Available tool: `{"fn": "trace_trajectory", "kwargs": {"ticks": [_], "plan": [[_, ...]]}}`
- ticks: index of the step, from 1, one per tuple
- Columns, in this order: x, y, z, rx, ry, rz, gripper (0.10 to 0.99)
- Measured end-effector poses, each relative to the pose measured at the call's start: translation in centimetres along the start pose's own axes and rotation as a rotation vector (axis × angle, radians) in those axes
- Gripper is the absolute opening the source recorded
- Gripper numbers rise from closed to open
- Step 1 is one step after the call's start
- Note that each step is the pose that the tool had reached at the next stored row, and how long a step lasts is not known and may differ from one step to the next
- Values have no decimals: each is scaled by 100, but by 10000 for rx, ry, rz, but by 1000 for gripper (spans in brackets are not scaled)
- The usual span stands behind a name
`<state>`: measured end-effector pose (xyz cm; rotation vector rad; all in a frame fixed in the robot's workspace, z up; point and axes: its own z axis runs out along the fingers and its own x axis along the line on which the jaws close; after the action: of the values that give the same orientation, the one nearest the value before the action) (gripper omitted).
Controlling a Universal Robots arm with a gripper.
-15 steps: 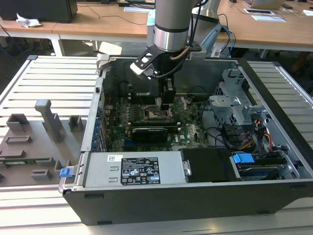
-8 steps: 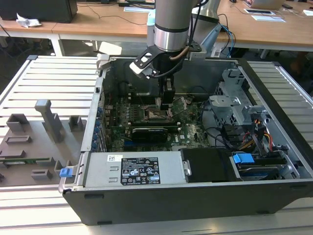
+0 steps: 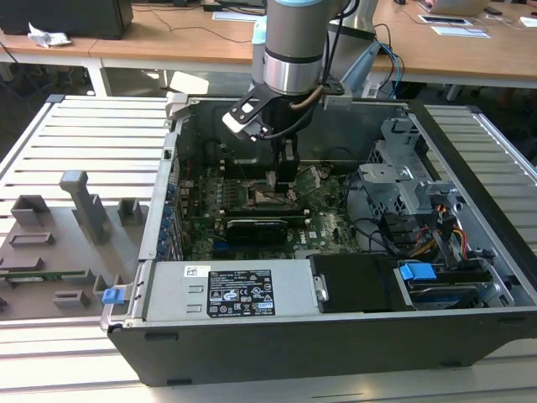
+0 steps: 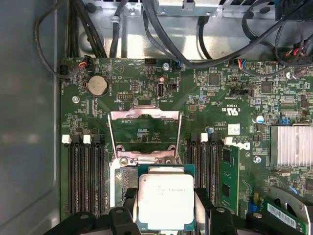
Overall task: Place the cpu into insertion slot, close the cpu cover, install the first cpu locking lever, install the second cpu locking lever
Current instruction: 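Place the cpu into insertion slot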
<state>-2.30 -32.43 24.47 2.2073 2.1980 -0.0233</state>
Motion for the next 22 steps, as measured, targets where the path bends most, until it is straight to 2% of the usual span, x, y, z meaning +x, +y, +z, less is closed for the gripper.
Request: {"fn": "trace_trajectory", "kwargs": {"ticks": [3,9,17,20,22], "plan": [[11,-6,6,0,-7,0,541],[13,-88,9,0,-6,-1,541],[27,-112,16,0,-8,-1,541],[31,-115,38,-1,-9,-1,541],[33,-115,80,0,-9,-1,541]]}}
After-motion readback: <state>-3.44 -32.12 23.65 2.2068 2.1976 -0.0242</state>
